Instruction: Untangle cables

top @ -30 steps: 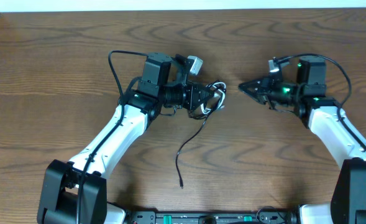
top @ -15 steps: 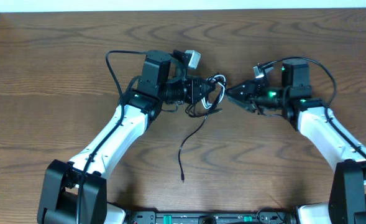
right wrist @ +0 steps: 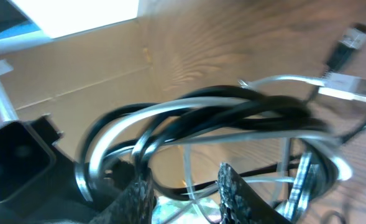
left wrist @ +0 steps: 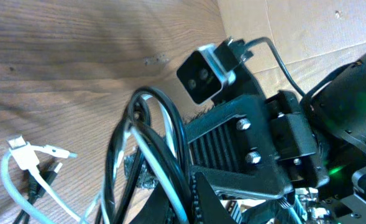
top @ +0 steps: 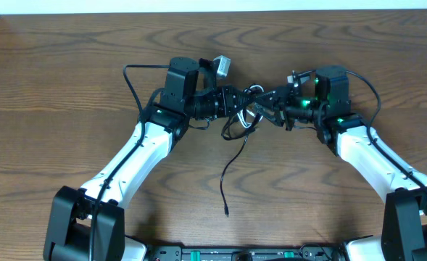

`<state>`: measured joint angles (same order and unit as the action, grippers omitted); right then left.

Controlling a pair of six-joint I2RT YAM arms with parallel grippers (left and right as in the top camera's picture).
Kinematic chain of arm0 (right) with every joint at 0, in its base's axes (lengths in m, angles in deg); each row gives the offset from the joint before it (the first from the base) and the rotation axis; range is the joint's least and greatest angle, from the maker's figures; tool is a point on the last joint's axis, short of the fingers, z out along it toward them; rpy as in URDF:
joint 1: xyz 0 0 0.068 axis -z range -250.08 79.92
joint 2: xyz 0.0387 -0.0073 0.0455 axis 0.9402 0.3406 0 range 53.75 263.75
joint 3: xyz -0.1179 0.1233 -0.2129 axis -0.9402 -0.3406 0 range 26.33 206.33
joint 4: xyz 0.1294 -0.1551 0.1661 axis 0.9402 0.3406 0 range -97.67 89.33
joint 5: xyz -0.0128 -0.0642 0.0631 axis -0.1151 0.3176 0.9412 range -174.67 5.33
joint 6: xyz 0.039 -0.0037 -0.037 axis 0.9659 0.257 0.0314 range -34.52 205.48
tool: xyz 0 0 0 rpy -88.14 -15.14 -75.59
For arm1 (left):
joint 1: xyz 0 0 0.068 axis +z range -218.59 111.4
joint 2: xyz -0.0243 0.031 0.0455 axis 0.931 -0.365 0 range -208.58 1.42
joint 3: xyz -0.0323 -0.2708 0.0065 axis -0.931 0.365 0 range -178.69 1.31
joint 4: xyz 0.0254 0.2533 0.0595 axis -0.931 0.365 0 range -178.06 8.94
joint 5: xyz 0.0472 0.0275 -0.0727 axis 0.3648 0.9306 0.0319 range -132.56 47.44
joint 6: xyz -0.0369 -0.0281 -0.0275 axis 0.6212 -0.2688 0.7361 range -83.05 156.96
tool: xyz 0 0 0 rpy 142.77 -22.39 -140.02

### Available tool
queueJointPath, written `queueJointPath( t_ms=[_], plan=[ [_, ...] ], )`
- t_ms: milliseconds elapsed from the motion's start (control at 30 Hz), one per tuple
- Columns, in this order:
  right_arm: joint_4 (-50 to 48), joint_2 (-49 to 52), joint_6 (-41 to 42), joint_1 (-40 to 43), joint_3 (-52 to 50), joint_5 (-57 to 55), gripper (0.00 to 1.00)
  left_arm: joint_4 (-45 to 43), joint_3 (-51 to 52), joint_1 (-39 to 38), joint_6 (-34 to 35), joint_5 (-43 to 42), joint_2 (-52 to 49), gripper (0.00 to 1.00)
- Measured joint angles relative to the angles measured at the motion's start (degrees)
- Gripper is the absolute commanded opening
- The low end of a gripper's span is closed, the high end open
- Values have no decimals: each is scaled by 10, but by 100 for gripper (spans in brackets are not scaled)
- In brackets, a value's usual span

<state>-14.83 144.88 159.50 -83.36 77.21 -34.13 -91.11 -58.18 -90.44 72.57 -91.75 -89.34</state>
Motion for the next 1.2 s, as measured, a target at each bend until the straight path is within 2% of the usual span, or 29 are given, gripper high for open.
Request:
queueJointPath(
  t_ms=[67, 200, 533, 633, 867, 1200],
  plan=[
    [-33, 1, 12, -2, 0, 0, 39, 0, 0, 1, 2, -1, 0, 8],
    [-58, 2, 19, -4, 0, 4, 31, 0, 0, 1, 4, -4, 0, 7],
    [-58, 2, 26, -31, 0, -66, 28, -2, 0, 8, 4, -20, 0, 7],
    [-38, 2, 23, -38, 0, -84, 22, -2, 0, 8, 4, -21, 0, 7],
    [-2, 2, 12, -50, 1, -86, 27, -7, 0, 6, 6, -24, 0, 7],
    [3, 2, -21, -54, 1, -80, 4, -12, 0, 3, 6, -28, 0, 7]
  ],
)
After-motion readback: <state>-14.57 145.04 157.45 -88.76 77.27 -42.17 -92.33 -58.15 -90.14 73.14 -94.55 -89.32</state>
